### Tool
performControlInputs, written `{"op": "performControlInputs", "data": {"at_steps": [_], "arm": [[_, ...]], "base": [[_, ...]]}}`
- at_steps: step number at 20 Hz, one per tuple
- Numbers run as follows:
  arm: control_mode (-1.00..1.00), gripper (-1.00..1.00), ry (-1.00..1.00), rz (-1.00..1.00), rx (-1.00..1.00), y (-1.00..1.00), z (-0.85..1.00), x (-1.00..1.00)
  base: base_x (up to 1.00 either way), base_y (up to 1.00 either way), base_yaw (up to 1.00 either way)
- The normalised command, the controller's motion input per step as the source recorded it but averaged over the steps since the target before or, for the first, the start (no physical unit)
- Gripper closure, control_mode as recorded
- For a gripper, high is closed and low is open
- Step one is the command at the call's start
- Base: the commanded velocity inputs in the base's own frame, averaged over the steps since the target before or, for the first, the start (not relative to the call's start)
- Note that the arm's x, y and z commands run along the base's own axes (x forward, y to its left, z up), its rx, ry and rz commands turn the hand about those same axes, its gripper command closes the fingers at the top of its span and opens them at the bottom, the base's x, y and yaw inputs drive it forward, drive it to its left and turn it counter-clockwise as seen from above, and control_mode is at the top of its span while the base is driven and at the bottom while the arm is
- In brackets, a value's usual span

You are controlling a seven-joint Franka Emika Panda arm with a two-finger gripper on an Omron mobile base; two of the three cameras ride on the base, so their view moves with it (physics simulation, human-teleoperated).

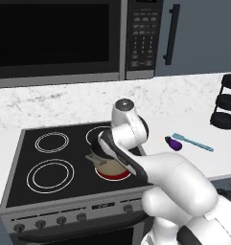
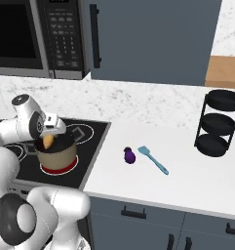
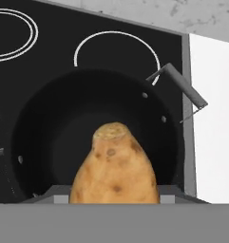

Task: Put the potato and eggplant in the pot. Retrieve the spatula and lightly stir the vegetables in the pot.

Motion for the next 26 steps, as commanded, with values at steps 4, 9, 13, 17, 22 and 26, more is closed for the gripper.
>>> {"op": "performControlInputs", "data": {"at_steps": [4,9,13,17,22,26], "arm": [[-1.00,1.00,0.06,0.00,0.00,0.06,-0.44,0.53],[-1.00,1.00,0.07,0.00,0.00,0.09,-0.49,0.45],[-1.00,1.00,0.05,0.00,0.00,0.02,-0.38,0.27],[-1.00,-1.00,0.01,0.00,0.00,0.00,-0.25,0.06],[-1.00,-1.00,0.00,0.00,0.00,0.00,-0.04,0.00],[-1.00,-1.00,0.00,0.00,0.00,0.00,0.21,-0.11]], "base": [[0.00,0.00,0.00],[0.00,0.00,0.00],[0.00,0.00,0.00],[0.00,0.00,0.00],[0.00,0.00,0.00],[0.00,0.00,0.00]]}}
